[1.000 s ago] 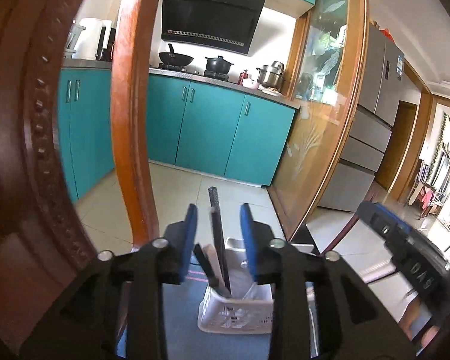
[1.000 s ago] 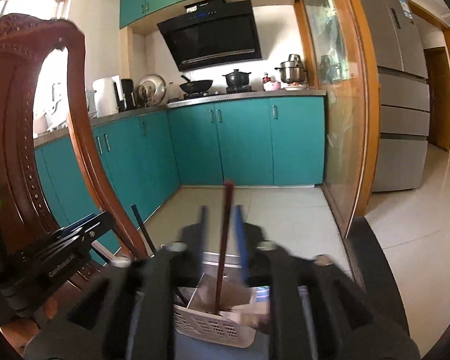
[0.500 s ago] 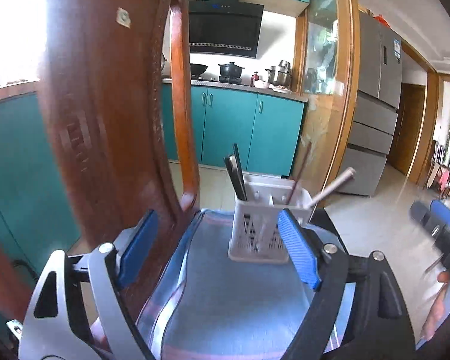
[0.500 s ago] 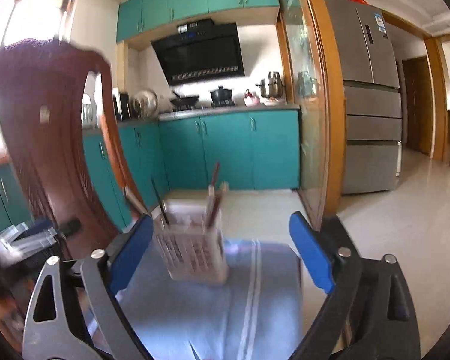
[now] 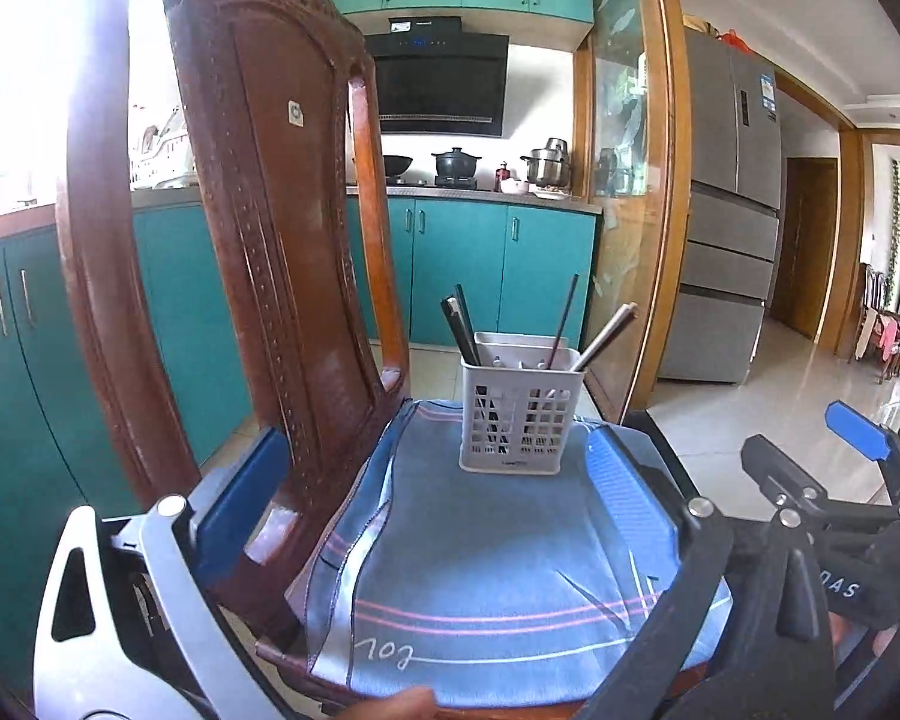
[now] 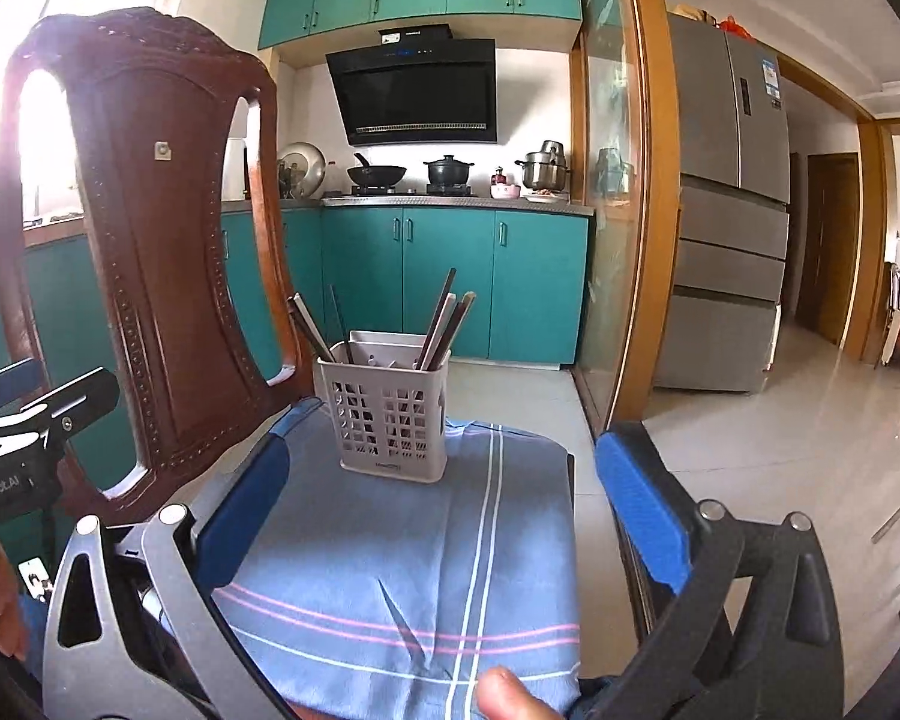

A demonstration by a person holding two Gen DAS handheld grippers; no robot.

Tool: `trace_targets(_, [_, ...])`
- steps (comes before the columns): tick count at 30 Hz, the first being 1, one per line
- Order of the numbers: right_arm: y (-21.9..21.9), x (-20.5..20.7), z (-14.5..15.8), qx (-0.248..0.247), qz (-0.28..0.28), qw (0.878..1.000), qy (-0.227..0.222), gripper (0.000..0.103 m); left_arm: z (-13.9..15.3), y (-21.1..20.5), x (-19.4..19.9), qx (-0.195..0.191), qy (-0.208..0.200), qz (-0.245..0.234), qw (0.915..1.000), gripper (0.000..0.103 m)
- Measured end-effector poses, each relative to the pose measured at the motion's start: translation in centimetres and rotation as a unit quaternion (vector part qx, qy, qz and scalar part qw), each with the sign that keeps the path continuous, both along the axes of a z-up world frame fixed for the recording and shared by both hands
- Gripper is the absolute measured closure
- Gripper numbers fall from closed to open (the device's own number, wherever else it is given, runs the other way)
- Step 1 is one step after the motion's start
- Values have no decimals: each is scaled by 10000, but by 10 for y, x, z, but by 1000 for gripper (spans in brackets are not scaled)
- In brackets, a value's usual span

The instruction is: Organize utensils

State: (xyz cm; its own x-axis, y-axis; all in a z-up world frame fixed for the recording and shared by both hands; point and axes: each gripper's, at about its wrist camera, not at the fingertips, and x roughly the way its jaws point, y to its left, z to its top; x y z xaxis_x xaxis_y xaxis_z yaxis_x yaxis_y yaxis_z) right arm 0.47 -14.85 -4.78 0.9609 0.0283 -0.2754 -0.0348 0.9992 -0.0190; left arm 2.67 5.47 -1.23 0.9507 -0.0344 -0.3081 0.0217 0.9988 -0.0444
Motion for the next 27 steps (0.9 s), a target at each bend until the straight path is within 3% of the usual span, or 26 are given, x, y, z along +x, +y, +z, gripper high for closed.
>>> trace_targets(27, [8, -8, -3, -122, -20, 9999, 99, 3, 4, 0, -8, 11, -47, -11, 10000, 4])
